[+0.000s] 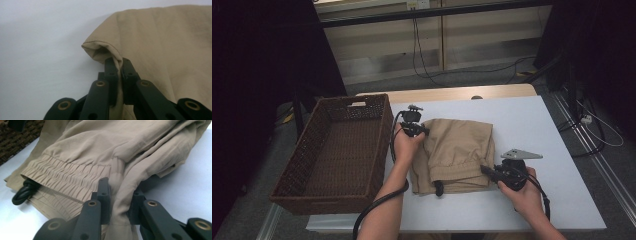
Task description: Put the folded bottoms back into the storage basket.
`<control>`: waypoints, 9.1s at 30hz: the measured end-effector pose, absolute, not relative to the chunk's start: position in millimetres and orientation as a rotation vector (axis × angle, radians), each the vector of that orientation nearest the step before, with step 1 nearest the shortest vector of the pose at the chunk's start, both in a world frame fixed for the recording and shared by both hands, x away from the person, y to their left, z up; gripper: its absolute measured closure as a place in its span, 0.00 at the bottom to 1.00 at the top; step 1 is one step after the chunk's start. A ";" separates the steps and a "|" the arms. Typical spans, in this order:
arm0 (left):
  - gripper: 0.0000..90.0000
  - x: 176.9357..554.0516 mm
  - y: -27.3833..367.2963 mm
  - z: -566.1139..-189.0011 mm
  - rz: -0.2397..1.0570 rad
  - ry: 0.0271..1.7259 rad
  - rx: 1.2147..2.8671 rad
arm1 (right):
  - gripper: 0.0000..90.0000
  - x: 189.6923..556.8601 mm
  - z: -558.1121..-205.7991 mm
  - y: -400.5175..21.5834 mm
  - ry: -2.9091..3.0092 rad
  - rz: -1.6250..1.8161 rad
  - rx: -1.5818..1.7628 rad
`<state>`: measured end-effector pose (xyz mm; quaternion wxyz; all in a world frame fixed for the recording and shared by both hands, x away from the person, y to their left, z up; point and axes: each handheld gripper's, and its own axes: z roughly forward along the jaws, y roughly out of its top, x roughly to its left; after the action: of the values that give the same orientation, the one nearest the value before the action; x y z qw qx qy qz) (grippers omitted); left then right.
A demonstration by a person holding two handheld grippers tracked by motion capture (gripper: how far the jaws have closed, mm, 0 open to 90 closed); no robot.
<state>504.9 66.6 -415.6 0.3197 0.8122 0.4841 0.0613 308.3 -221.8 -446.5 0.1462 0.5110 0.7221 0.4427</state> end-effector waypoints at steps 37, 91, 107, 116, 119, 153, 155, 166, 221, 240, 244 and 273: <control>0.96 504.7 88.4 -304.7 0.049 1.388 2.296 | 0.86 290.1 -408.2 -199.8 1.997 1.487 1.240; 0.96 503.3 110.6 -217.9 0.026 1.439 2.384 | 0.86 286.7 -358.3 -172.4 1.947 1.568 1.051; 0.96 501.4 123.8 -203.8 0.024 1.466 2.392 | 0.86 288.2 -349.2 -161.9 1.950 1.581 1.011; 0.96 501.9 134.2 -197.5 0.014 1.491 2.384 | 0.86 289.8 -344.9 -154.5 1.952 1.591 0.988; 0.96 502.4 137.7 -196.1 0.013 1.495 2.386 | 0.86 290.0 -343.8 -152.0 1.949 1.596 0.981; 0.96 500.3 153.5 -156.7 0.065 1.536 2.422 | 0.86 291.1 -320.8 -130.8 1.925 1.653 0.915; 0.96 500.5 155.5 -155.3 0.062 1.538 2.418 | 0.86 291.4 -319.8 -129.1 1.925 1.656 0.911; 0.96 499.3 168.8 -148.0 0.076 1.559 2.397 | 0.86 294.3 -313.3 -118.9 1.932 1.664 0.885; 0.96 497.2 243.0 -143.5 0.125 1.665 2.322 | 0.86 304.4 -314.2 -44.8 1.999 1.727 0.805; 0.96 498.5 259.0 -146.3 0.121 1.686 2.309 | 0.86 307.5 -316.4 -30.1 2.023 1.732 0.791; 0.96 498.0 262.7 -148.1 0.124 1.693 2.302 | 0.86 307.7 -316.9 -26.6 2.030 1.728 0.786; 0.96 499.5 285.5 -157.0 0.128 1.705 2.285 | 0.85 310.2 -320.8 -4.3 2.059 1.719 0.766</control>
<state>499.5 285.5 -157.0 0.1435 0.7923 0.5913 0.0445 310.2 -4.3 -320.8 0.1750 0.2704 0.7267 0.6068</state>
